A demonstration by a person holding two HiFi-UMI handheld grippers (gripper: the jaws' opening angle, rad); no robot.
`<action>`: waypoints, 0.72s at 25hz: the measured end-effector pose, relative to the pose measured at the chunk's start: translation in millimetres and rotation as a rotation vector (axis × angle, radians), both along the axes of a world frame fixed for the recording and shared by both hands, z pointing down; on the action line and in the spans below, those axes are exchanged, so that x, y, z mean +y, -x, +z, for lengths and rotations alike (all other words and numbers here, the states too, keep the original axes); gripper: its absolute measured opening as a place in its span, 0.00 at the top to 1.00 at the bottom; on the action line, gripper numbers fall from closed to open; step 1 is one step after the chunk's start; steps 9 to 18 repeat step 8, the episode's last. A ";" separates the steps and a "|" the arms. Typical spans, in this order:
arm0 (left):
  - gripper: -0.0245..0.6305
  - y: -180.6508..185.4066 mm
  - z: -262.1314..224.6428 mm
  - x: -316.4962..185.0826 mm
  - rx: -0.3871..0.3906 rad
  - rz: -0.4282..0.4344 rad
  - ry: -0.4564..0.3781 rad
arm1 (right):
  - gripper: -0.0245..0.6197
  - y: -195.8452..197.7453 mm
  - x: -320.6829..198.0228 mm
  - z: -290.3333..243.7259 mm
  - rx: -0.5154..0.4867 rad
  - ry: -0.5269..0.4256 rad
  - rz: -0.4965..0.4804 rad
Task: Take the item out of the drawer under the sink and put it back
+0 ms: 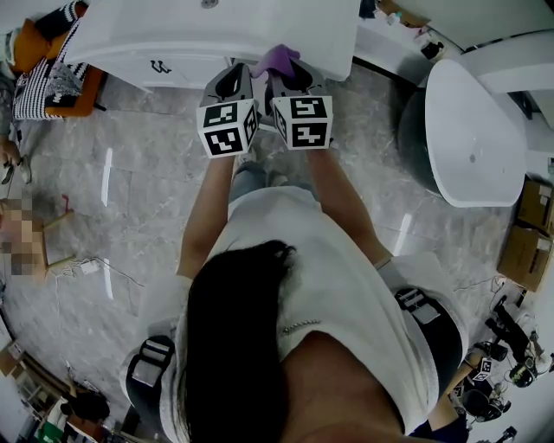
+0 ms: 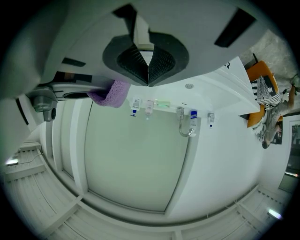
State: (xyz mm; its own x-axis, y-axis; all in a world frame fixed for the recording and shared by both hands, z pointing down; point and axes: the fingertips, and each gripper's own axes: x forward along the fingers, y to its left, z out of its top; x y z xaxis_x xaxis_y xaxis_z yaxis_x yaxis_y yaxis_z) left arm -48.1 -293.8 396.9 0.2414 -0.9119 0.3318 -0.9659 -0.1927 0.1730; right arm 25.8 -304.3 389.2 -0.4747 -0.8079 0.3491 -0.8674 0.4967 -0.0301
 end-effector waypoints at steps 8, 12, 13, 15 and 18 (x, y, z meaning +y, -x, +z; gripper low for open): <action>0.96 0.1 0.7 4.9 0.003 0.002 0.000 | 0.83 0.6 4.6 1.2 0.008 0.003 -0.005; 0.96 0.1 0.7 4.9 0.003 0.002 0.000 | 0.83 0.6 4.6 1.2 0.008 0.003 -0.005; 0.96 0.1 0.7 4.9 0.003 0.002 0.000 | 0.83 0.6 4.6 1.2 0.008 0.003 -0.005; 0.96 0.1 0.7 4.9 0.003 0.002 0.000 | 0.83 0.6 4.6 1.2 0.008 0.003 -0.005; 0.96 0.1 0.7 4.9 0.003 0.002 0.000 | 0.83 0.6 4.6 1.2 0.008 0.003 -0.005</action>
